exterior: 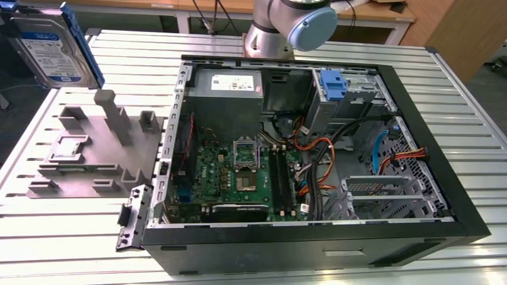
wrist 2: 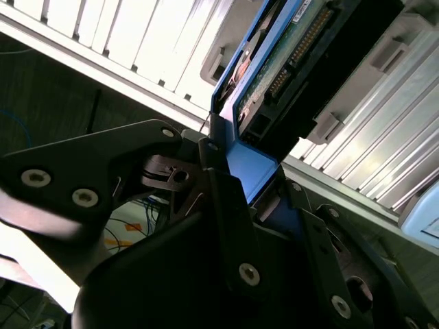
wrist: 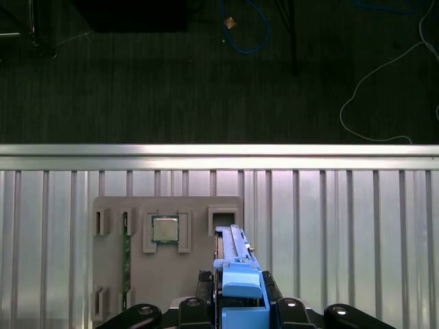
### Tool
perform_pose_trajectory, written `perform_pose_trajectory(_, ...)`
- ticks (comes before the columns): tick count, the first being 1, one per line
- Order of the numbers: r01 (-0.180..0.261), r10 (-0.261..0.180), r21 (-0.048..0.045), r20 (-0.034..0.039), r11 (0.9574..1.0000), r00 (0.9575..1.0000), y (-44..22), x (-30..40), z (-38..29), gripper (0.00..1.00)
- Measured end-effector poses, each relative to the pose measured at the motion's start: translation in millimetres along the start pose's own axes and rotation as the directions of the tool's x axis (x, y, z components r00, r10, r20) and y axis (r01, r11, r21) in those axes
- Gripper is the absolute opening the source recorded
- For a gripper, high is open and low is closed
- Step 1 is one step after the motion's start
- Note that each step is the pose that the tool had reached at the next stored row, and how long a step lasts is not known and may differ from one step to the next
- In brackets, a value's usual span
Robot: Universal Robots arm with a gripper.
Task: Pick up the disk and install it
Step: 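Pick up the disk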
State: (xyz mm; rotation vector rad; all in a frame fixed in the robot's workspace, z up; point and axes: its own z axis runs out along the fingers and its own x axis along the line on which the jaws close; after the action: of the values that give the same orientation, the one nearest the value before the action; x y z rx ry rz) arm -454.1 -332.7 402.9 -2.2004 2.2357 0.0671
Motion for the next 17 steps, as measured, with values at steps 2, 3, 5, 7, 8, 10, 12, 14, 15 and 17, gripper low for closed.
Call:
perform_pose_trajectory(2,0.000,0.000,0.0000,0.0000,1.0000,1.0000,0.0,0.0,-0.7,0.37)
perform_pose_trajectory(3,0.000,0.000,-0.0001,0.0000,1.0000,1.0000,0.0,0.0,-1.1,0.37)
perform_pose_trajectory(5,0.000,0.000,0.0000,0.0000,1.0000,1.0000,0.0,-0.1,-1.7,0.37)
perform_pose_trajectory(7,0.000,0.000,0.0000,0.0000,1.0000,1.0000,0.1,-0.1,-2.4,0.37)
perform_pose_trajectory(8,0.000,0.000,0.0000,0.0000,1.0000,1.0000,0.1,-0.1,-2.8,0.37)
perform_pose_trajectory(10,0.000,0.000,0.0001,0.0000,1.0000,1.0000,0.1,-0.1,-3.4,0.37)
perform_pose_trajectory(12,0.000,0.000,0.0000,0.0000,1.0000,1.0000,0.1,-0.2,-4.1,0.37)
perform_pose_trajectory(14,0.000,0.000,0.0000,0.0000,1.0000,1.0000,0.1,-0.2,-4.8,0.37)
perform_pose_trajectory(15,0.000,0.000,0.0000,0.0000,1.0000,1.0000,0.1,-0.2,-5.2,0.37)
perform_pose_trajectory(17,0.000,0.000,0.0001,0.0000,1.0000,1.0000,0.1,-0.2,-5.7,0.37)
